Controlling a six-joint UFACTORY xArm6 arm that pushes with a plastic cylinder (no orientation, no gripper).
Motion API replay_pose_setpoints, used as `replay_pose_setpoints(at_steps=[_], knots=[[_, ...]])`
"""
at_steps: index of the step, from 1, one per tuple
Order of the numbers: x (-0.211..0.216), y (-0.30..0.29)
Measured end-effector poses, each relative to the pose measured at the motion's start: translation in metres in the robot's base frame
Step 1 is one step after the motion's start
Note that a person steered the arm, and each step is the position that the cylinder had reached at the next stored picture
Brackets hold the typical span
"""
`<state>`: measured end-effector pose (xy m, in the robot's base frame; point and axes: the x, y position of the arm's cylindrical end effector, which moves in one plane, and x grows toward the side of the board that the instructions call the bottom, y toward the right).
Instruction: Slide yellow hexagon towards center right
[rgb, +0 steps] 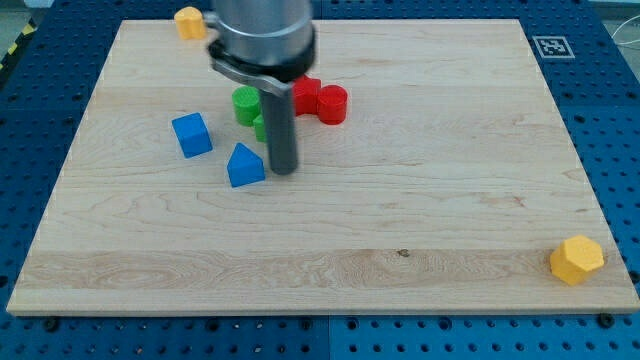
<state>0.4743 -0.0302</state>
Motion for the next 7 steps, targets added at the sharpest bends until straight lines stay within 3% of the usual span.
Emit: replay_pose_setpoints(at_steps=[4,7], knots=[[0.029,0.028],[0.144,0.155]])
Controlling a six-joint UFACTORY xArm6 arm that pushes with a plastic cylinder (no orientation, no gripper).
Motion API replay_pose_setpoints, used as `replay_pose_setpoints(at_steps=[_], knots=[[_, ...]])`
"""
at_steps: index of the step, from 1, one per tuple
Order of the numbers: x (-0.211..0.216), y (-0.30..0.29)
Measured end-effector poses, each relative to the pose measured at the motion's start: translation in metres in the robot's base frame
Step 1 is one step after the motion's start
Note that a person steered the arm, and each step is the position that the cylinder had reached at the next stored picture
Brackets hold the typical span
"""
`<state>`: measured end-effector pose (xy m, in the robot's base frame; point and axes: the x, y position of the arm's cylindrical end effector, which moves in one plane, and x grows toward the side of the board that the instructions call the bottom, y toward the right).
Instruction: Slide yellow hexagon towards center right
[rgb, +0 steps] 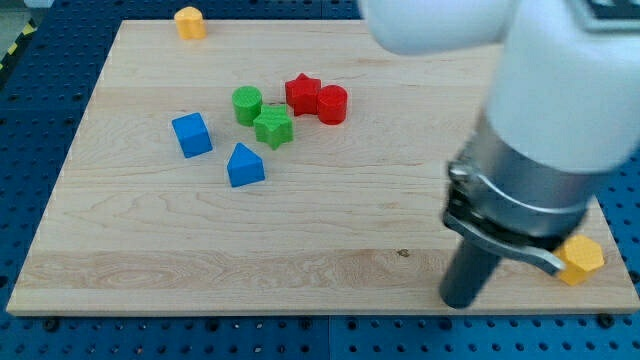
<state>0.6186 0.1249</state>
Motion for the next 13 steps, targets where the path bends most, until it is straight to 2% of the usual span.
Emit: replay_pose_setpoints(at_steps=[1,2,3,5,8,10,11,13], knots=[[-0.001,0.035],[0.000,0.102],[0.000,0.127],[-0.001,0.134],[-0.057,0.099],[-0.001,0.140],[-0.009,0.152],[-0.105,0.137]])
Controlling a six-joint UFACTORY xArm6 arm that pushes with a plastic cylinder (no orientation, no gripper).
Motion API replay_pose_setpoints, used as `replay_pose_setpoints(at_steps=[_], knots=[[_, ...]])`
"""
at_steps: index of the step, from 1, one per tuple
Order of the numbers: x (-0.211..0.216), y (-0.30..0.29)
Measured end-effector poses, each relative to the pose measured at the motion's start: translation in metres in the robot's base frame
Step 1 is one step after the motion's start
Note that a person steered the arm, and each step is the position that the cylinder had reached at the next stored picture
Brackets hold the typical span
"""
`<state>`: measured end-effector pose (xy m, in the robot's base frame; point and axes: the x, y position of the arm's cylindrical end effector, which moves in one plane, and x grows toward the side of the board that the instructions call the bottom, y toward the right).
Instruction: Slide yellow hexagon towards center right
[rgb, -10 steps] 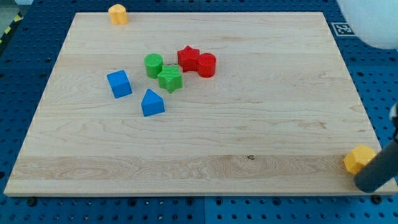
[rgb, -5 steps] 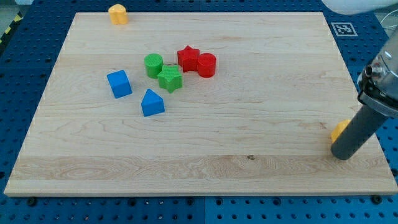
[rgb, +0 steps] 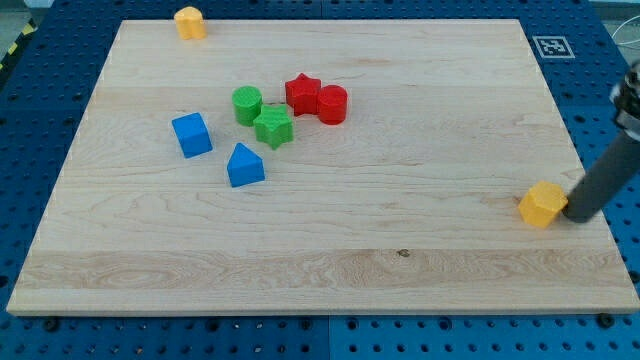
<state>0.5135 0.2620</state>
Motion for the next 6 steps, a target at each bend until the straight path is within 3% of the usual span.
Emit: replay_pose_setpoints(at_steps=[1,2,4,5,6], knots=[[-0.035,-0.019],[-0.036,-0.002],[0.057,0.069],[0.040,0.052],[-0.006,0.004]])
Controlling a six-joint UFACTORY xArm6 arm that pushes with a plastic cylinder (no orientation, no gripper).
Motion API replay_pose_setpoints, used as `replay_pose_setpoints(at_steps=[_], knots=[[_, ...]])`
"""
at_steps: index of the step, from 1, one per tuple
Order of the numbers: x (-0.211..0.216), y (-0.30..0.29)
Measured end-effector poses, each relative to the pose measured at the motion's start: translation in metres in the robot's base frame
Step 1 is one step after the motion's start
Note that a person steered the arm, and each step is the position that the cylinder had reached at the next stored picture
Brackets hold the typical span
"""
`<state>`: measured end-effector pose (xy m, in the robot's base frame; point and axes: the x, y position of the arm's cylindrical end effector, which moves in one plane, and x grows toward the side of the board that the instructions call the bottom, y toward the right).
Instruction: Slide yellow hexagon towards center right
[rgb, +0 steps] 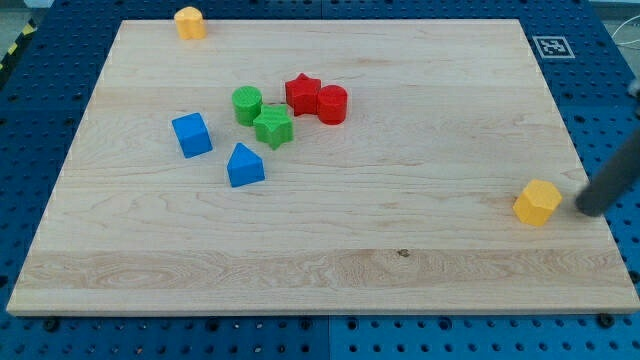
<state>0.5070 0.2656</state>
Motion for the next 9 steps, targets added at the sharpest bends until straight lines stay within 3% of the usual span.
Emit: replay_pose_setpoints(at_steps=[3,4,5,6,7,8,9], knots=[[0.005,-0.015],[0.046,-0.026],[0.051,-0.071],[0.033,-0.132],[-0.013,-0.153],[0.006,-0.148],[0.060,-0.137]])
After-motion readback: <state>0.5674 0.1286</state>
